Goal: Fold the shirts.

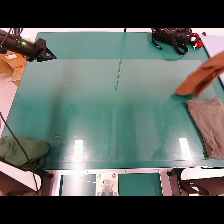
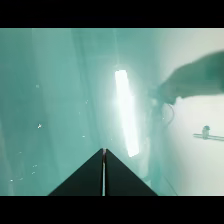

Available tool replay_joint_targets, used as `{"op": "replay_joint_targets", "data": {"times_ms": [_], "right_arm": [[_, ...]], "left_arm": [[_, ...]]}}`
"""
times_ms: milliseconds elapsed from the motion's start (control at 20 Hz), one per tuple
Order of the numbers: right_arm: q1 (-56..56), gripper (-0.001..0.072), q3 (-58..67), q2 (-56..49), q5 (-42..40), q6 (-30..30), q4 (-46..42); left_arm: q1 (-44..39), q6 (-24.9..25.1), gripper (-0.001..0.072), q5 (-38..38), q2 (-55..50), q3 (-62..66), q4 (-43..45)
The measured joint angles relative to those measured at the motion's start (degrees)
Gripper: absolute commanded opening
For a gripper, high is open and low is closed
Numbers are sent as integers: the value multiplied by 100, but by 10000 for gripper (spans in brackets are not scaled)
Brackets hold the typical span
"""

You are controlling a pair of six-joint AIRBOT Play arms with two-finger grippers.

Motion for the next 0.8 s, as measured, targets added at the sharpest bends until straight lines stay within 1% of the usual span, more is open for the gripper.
{"op": "replay_joint_targets", "data": {"times_ms": [400, 600, 800], "right_arm": [[-809, 23, -1268, 796, 142, 1086, -780], [-1292, 24, -1727, 1351, 203, 1314, -931], [-1781, 24, -2448, 1895, 404, 1379, -1200]], "left_arm": [[0, 0, 22, -66, 0, 0, -2], [0, 0, 22, -118, 0, 0, -2], [0, 0, 22, -144, 0, 0, -2]]}}
